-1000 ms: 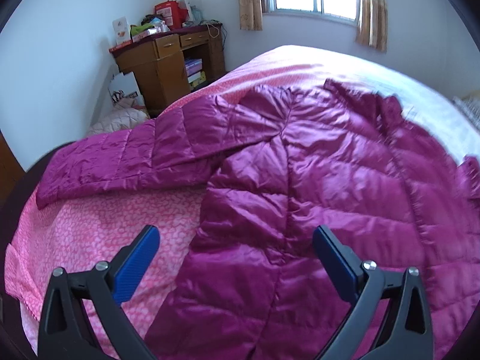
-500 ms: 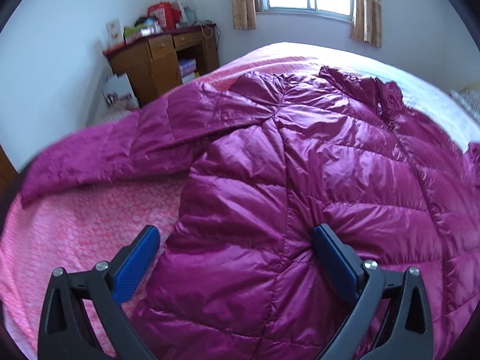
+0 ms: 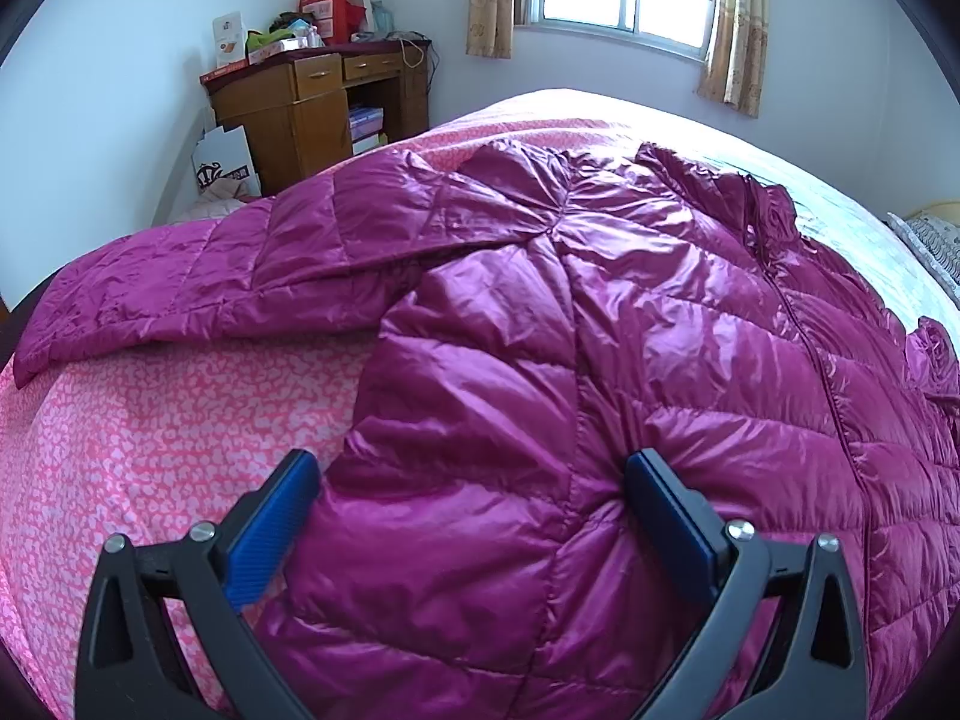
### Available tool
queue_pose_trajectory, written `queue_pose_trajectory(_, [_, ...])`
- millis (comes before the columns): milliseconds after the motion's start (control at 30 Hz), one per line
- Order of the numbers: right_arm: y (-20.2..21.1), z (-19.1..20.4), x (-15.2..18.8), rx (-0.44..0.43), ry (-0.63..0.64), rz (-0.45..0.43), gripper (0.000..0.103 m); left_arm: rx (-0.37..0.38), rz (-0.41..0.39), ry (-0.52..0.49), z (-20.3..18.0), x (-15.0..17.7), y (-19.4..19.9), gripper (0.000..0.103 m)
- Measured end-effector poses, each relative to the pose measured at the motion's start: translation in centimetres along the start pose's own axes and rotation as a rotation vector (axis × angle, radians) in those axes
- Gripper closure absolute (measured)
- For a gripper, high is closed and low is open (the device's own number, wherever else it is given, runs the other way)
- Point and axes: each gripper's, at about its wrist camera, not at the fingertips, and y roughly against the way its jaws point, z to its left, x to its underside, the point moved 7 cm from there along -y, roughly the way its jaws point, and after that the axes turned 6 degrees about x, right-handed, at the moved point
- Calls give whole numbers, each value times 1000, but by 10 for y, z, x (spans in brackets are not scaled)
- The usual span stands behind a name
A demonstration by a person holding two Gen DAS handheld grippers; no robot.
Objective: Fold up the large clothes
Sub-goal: 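Move the right tool toward the jacket sleeve lying on the blue bedding, then grasp the sleeve cuff with the right gripper and lift it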
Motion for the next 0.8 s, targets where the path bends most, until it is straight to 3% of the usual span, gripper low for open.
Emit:
queue_pose_trajectory(167, [13,123,13,-194,106,36,98,8,-3,-2,2,1,2,0])
queue_pose_trajectory(267, [5,141,30,-215,69,56,97,10,-3,-4,2,1,2,0])
queue_pose_trajectory(400, [-23,100,54,-175,26,147,97,17,-5,-4,2,1,3,0])
queue_pose_trajectory(533, [-52,-8,63,-96,-174,232,96,15,-6,-6,3,2,3,0])
queue_pose_trajectory(567, [-54,-31,65,-70,-218,235,89,14,-6,-7,3,1,3,0])
queue_pose_trajectory(633, [-61,-86,71,-40,-343,249,48,10,-6,-9,3,2,2,0])
queue_pose_trajectory(667, [-62,-110,75,-59,-420,249,17,9,-6,-10,2,1,2,0])
queue_pose_trajectory(733, [-62,-153,83,-88,-572,240,12,9,-6,-9,2,1,2,0])
queue_pose_trajectory(800, [-60,-181,90,-26,-627,252,12,8,-6,-10,2,2,2,0])
